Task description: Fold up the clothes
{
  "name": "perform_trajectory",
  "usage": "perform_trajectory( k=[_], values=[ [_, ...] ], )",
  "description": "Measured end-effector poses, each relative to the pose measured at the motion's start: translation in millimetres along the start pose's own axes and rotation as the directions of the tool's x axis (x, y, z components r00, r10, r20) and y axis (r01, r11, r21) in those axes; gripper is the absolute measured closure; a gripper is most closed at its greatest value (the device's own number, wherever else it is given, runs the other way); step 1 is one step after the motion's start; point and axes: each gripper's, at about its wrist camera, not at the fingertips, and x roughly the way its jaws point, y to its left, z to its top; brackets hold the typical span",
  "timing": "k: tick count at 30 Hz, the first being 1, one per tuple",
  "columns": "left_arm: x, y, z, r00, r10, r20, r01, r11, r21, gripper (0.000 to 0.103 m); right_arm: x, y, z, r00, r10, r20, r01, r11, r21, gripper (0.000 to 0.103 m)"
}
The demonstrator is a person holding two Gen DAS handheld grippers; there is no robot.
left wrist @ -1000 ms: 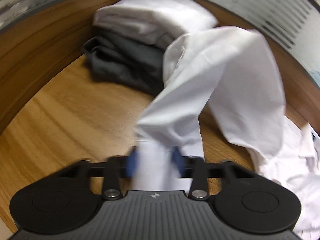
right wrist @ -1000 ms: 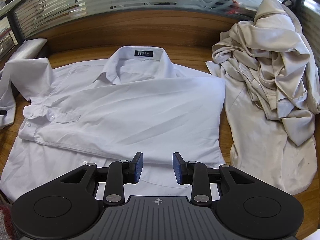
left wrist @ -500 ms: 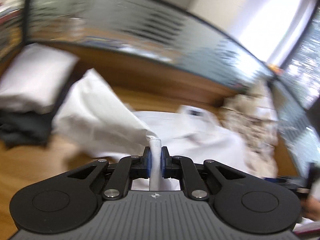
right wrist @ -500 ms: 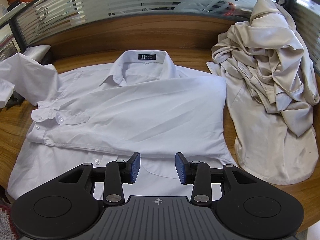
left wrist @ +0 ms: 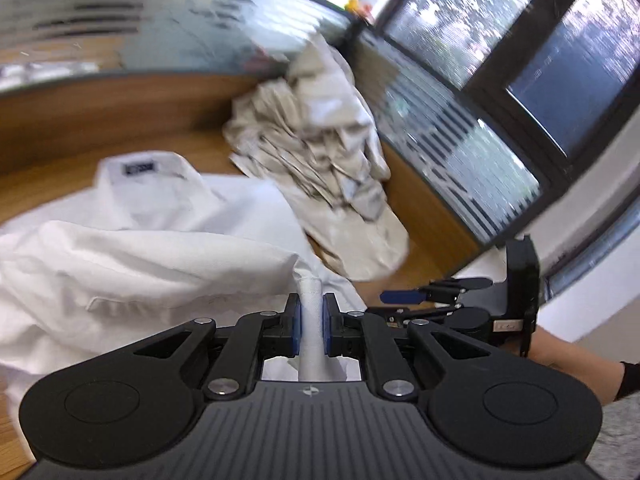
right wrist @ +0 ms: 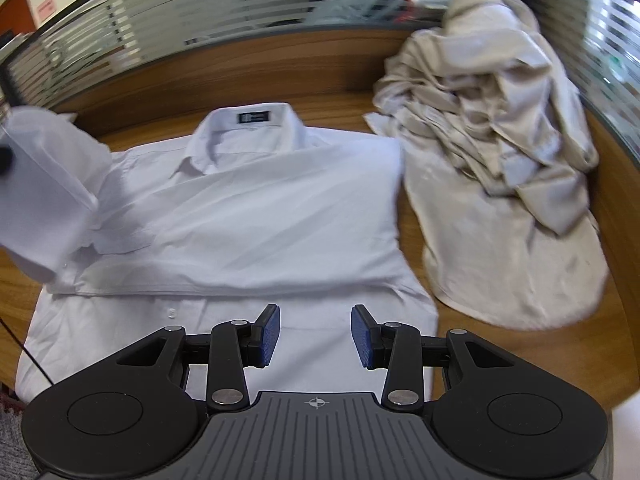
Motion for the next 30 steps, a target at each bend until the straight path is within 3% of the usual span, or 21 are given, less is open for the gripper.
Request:
perform_trajectory(
  k=[7,11,15,18,23,27,30],
  values=[
    [60,15,-6,0.998,0.036,-0.054,-0.035,0.999,0.008,0.066,-3,-11,-14,1.000,-0.015,-0.011,0.016,0.996,0.093,0.061],
    [46,25,-13,0.999,0.032,-0.027,-0.032,0.999,-0.003,0.037,-4,-4,-14,1.000,0.018,0.008,-0.019,0.992,0.124,0.059],
    [11,43,-25,0.997,0.073,0.019,-0.073,0.997,-0.034,0.036,3,7,-11,0.997,0.075,0.024,-0.077,0.988,0.137,0.057],
    [-6,65,-37,0.987,0.156,0.035,-0.153,0.985,-0.076,0.036,16,15,-7,0.991,0.134,0.019,-0.135,0.978,0.161,0.056],
    [-27,106,-68,0.945,0.325,0.034,-0.315,0.935,-0.161,0.036,52,24,-2,0.979,0.205,-0.002,-0.197,0.942,0.270,0.055],
    [-43,137,-92,0.890,0.455,0.036,-0.438,0.874,-0.213,0.037,80,21,0,0.972,0.236,-0.011,-0.216,0.906,0.364,0.056],
    [-49,163,-103,0.857,0.514,0.026,-0.490,0.830,-0.267,0.037,96,16,0,0.966,0.256,-0.020,-0.222,0.873,0.435,0.056]
  ],
)
